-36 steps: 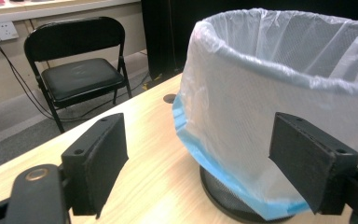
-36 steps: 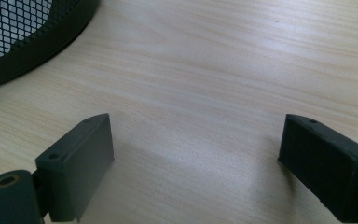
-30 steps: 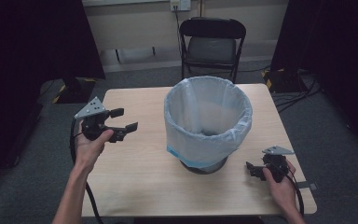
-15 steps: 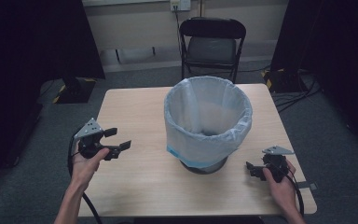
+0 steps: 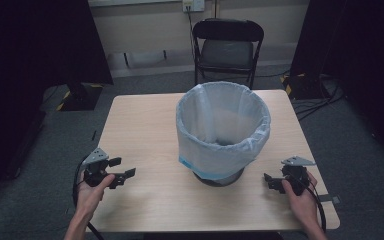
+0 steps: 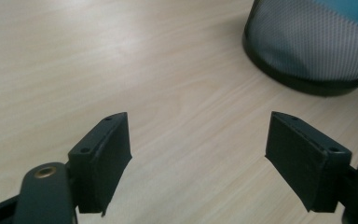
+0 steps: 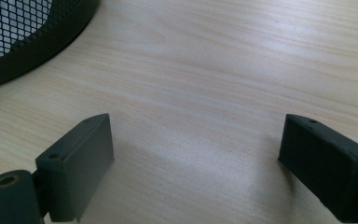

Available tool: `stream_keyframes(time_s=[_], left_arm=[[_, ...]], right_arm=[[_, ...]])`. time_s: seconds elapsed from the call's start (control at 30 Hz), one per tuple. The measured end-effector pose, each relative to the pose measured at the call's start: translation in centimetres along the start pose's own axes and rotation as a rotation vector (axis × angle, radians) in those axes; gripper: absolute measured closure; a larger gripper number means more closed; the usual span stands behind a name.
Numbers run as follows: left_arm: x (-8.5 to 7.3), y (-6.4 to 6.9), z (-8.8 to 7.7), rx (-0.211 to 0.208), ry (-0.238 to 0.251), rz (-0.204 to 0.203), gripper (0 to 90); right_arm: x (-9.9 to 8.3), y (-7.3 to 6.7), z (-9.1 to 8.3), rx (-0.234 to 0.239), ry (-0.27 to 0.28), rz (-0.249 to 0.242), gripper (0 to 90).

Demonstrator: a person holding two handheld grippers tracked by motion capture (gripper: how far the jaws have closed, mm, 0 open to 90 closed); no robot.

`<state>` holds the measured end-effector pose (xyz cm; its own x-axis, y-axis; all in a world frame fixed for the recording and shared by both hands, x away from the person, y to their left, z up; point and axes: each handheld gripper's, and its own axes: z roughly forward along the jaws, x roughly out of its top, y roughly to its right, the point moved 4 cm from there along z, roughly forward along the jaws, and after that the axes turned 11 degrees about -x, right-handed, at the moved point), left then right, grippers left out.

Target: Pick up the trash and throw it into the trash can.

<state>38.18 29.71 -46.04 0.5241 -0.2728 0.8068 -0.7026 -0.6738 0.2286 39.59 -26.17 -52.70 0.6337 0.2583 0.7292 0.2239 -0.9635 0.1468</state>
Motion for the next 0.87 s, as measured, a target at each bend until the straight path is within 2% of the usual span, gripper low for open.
stream_keyframes(time_s=[0.1, 0.27, 0.33, 0.4, 0.47, 0.5, 0.53, 0.57, 0.6, 0.7, 0.73, 0.87], left_arm=[[-1.4, -0.3, 0.4, 0.024, -0.012, -0.009, 21.8], [-3.2, -0.3, 1.1, 0.028, -0.035, -0.006, 21.6], [-4.2, -0.4, 1.5, 0.041, -0.065, -0.023, 20.9], [-4.5, -0.6, 1.6, 0.051, -0.075, -0.023, 20.0], [-5.2, -0.5, 2.1, 0.067, -0.112, -0.056, 20.0], [-5.2, -0.5, 2.1, 0.067, -0.112, -0.056, 20.1], [-5.5, -0.4, 2.3, 0.059, -0.127, -0.047, 20.2], [-5.7, -0.3, 2.6, 0.076, -0.148, -0.038, 20.2], [-5.9, -0.1, 2.9, 0.101, -0.157, 0.017, 19.1], [-6.0, -0.1, 3.0, 0.109, -0.149, 0.025, 17.9], [-6.2, -0.1, 3.2, 0.122, -0.122, 0.028, 15.8], [-6.2, -0.1, 3.2, 0.124, -0.122, 0.028, 15.1]], right_arm=[[0.0, 0.0, 0.0, 0.000, 0.000, 0.000, 8.9], [0.0, 0.0, 0.0, 0.000, 0.000, 0.000, 8.9], [0.0, 0.0, 0.0, 0.000, 0.000, 0.000, 8.9], [0.0, 0.0, 0.0, 0.000, 0.000, 0.000, 8.9], [0.0, 0.0, 0.0, 0.000, 0.000, 0.000, 8.9], [0.0, 0.0, 0.0, 0.000, 0.000, 0.000, 8.9], [0.0, 0.0, 0.0, 0.000, 0.000, 0.000, 8.9], [0.0, 0.0, 0.0, 0.000, 0.000, 0.000, 8.9], [0.0, 0.0, 0.0, 0.000, 0.000, 0.000, 8.9], [0.0, 0.0, 0.0, 0.000, 0.000, 0.000, 8.9], [0.0, 0.0, 0.0, 0.000, 0.000, 0.000, 8.9], [0.0, 0.0, 0.0, 0.000, 0.000, 0.000, 8.9]])
